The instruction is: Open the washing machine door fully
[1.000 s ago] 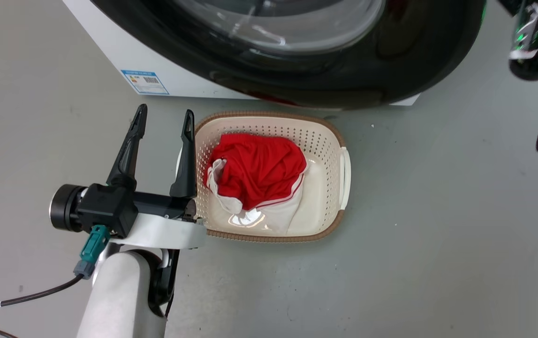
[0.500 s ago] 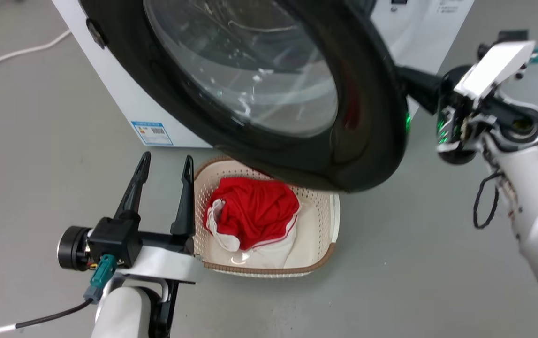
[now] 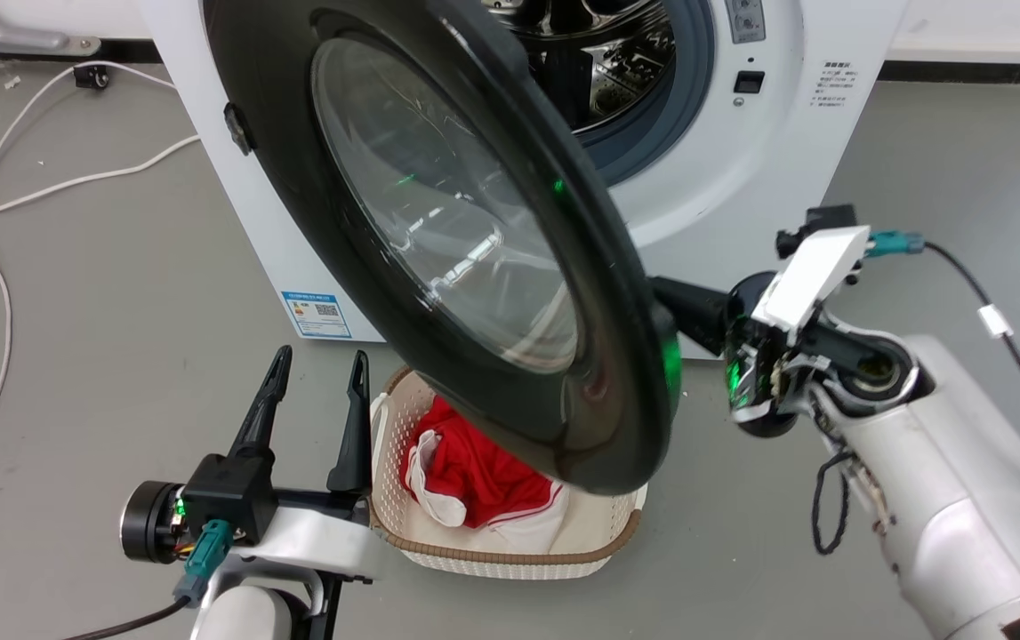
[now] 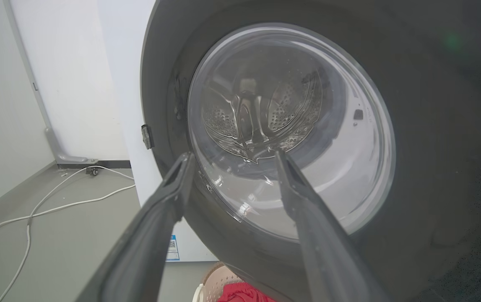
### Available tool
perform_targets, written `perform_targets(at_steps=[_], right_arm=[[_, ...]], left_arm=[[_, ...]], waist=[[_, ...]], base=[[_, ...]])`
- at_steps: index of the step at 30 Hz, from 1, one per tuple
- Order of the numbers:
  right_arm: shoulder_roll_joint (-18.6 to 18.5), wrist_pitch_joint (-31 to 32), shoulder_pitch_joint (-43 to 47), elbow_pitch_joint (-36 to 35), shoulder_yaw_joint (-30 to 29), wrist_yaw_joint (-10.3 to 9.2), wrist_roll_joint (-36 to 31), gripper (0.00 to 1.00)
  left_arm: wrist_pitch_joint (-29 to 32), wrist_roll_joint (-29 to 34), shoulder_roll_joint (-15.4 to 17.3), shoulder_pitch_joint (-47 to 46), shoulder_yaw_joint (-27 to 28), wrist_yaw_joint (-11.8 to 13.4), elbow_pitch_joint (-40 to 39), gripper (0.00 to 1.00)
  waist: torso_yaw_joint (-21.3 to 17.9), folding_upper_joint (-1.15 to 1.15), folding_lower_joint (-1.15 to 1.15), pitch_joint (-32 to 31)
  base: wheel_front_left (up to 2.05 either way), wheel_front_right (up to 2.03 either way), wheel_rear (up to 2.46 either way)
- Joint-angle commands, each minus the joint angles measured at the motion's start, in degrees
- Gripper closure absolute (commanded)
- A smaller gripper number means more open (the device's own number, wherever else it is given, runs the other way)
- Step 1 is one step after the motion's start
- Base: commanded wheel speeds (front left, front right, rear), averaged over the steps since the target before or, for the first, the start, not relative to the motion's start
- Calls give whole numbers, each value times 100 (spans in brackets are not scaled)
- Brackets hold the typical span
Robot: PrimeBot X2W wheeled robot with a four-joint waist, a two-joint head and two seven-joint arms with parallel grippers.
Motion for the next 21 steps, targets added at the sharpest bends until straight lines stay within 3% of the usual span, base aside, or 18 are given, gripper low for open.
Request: perform_targets(at_steps=[1, 15, 21], right_arm=[[121, 28, 198, -103, 70, 0, 20, 100], [509, -213, 1002, -909, 518, 0, 104, 100], [504, -1062, 1141, -1128, 389, 0, -112, 100]], left_arm=[[-15, -12, -4, 87, -6, 22, 20, 0], [-15, -52, -4, 220, -35, 54, 25, 0], [-15, -54, -4, 246, -52, 45, 40, 0]], waist=[[13, 0, 1, -56], [-41, 0, 1, -206], [-65, 0, 1, -247]], base=[[0, 0, 0], [0, 0, 0], [0, 0, 0]])
